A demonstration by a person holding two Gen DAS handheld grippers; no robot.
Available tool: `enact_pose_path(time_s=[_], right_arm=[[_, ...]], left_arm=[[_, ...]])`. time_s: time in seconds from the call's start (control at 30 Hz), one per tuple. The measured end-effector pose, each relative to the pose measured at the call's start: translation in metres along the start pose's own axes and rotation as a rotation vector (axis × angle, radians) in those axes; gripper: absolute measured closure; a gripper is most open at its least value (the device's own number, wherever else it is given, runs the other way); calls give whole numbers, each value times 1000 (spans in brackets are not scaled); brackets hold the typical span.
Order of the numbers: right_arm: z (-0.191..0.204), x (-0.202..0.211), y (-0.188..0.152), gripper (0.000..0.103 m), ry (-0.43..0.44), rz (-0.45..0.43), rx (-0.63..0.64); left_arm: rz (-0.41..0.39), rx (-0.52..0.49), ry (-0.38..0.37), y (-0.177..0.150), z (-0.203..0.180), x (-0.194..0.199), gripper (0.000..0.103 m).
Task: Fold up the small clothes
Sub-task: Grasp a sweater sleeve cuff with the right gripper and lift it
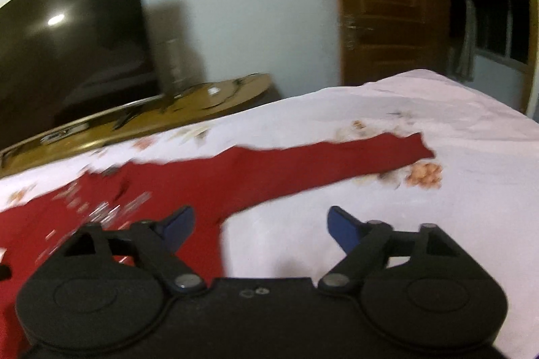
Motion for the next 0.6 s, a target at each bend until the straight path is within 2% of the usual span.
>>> enact_pose_path(time_s=[0.03, 0.13, 0.23, 0.4, 0.5, 0.6], right_arm=[[-14, -11, 6, 33, -12, -7, -21], [-66, -46, 19, 37, -38, -6, -121], [-121, -87, 23, 45, -57, -11, -238], [-205, -165, 13, 58, -74, 50, -464], [-234, -195, 2, 59, -76, 70, -548], [-246, -208, -2, 61, -39, 52, -579]], left_arm=[[11, 13, 9, 2, 0, -9, 0], [35, 63, 21, 2, 6, -32, 0], [27, 77, 84, -1, 9, -44, 0], [17, 77, 198, -5, 11, -54, 0], [12, 81, 250, -6, 5, -60, 0], [16, 102, 277, -6, -2, -68, 0]])
Point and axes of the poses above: each gripper's, at about its wrist camera, not at the fingertips, and x roughly against the way its jaws point, z to its left, y to its top, the point moved 3 cm from there along -x, roughly the way its jaws point, and after that the axes turned 2 degrees about x, right-handed, at the moved point
